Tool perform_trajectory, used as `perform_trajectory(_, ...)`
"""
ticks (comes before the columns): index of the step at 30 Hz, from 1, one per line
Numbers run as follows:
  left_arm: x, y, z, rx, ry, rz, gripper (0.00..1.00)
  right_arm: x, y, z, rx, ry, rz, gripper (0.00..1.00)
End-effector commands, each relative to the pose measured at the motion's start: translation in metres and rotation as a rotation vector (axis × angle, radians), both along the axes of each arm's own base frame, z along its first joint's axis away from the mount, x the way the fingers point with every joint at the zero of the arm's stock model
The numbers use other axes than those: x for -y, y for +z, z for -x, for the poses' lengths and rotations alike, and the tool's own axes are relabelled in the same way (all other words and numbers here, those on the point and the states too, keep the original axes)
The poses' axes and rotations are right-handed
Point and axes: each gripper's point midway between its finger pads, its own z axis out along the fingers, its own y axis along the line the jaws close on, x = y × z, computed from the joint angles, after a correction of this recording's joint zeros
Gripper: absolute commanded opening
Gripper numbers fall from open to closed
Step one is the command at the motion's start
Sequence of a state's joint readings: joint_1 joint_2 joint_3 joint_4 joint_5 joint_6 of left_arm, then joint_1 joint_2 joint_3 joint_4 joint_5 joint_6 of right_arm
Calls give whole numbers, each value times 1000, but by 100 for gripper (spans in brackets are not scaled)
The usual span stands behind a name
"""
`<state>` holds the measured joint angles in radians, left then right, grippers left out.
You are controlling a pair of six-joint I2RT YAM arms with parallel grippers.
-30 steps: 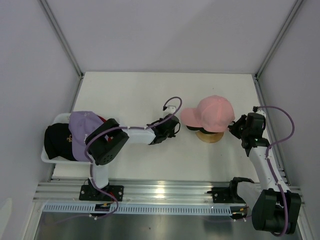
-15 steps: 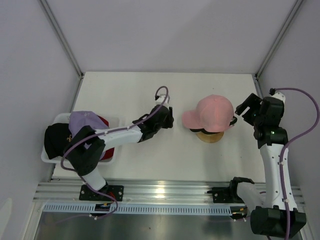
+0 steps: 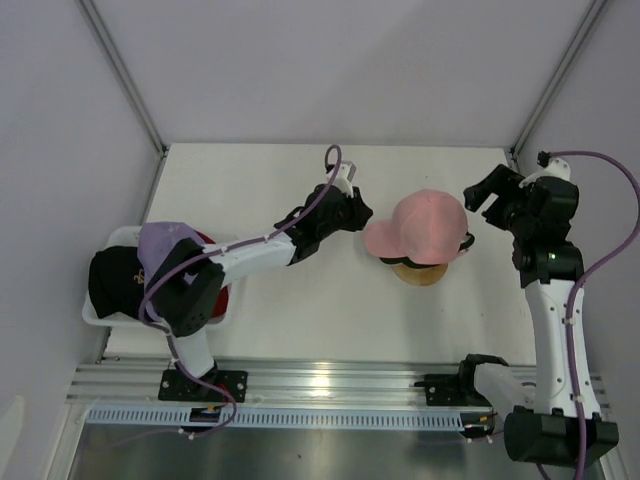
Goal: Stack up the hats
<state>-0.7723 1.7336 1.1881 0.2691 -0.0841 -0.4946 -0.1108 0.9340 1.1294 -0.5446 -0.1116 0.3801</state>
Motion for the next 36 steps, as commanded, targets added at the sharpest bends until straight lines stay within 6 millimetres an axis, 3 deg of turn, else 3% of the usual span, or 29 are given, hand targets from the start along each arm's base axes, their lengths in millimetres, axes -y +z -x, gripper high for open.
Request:
perform_trajectory(1,29,-19,7,-77,-95,33,24,-27,18,-25,66,144,7,85)
perform_trajectory(6,43,-40,-2,-143,-88,9,11,-43,1,-42,40,176,12,85)
perform_trajectory(9,45,-66,3,-218,-88,-30,6,-54,-5,-46,24,204,16,85)
perform_trajectory(13,49,-83,20,-261,-115,-51,4,-53,-10,-47,16,199,30,88)
perform_trajectory(15,43,-84,22,-260,-99,-68,4,-53,-6,-47,28,198,37,89)
perform_trajectory(16,38,-70,22,-239,-89,-65,4,-52,-3,-46,34,196,41,89)
perform_trajectory(17,28,-73,26,-244,-83,-83,4,-51,6,-45,53,195,50,90)
perform_trajectory(18,13,-64,17,-209,-33,-101,6,-51,13,-44,65,195,56,93)
perform_trajectory(21,-32,-19,15,-134,28,-118,19,-50,36,-40,114,209,84,97)
perform_trajectory(22,-52,21,15,-65,72,-90,40,-51,40,-38,117,214,90,98)
perform_trajectory(23,-74,20,21,-78,107,-134,53,-51,50,-36,138,219,102,98)
perform_trajectory(24,-98,36,16,-43,154,-149,71,-51,54,-35,145,224,104,98)
perform_trajectory(25,-122,45,15,-23,225,-172,77,-51,56,-34,151,224,106,98)
perform_trajectory(26,-150,70,27,1,275,-180,82,-52,57,-32,158,229,103,99)
perform_trajectory(27,-177,80,26,12,345,-200,94,-55,61,-29,172,246,98,99)
perform_trajectory(29,-229,93,47,0,470,-253,100,-60,62,-27,193,268,84,100)
perform_trajectory(32,-293,91,67,-34,640,-346,100,-69,53,-27,203,311,56,99)
perform_trajectory(33,-318,87,82,-68,693,-387,99,-73,41,-28,185,333,45,99)
perform_trajectory(36,-361,77,105,-120,797,-415,99,-79,30,-35,174,358,25,99)
